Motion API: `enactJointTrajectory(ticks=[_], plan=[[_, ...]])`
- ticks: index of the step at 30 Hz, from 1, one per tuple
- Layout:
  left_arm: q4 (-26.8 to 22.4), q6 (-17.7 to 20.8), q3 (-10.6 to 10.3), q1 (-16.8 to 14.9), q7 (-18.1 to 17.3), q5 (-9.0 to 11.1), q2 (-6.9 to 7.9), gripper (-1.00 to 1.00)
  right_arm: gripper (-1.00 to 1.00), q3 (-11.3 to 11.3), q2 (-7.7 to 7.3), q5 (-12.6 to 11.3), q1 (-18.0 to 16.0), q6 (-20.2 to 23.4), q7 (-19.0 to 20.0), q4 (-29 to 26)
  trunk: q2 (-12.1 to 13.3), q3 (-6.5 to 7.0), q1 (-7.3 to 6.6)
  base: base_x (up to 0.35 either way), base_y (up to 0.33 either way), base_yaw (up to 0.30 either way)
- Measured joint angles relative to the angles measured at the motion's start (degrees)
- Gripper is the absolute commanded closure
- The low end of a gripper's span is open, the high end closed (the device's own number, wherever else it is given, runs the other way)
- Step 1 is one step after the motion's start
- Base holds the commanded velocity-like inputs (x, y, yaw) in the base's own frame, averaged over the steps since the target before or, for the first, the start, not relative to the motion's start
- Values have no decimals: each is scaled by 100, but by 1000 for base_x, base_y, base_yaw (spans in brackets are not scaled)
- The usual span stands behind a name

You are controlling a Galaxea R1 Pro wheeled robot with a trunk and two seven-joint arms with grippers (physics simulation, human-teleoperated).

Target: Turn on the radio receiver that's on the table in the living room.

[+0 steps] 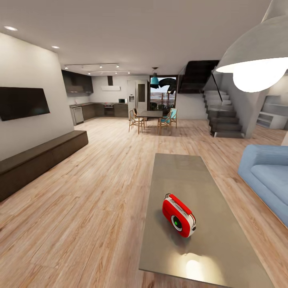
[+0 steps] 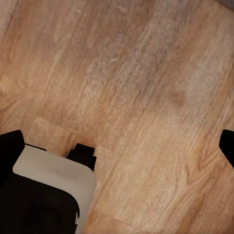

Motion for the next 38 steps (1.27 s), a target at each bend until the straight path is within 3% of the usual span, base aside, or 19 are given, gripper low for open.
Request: enactJointTrajectory(ticks=[38], plan=[[0,0,0,0,-1,4,-8,100,-100,0,2,0,2,0,0,0,0,0,0,0,0,0]])
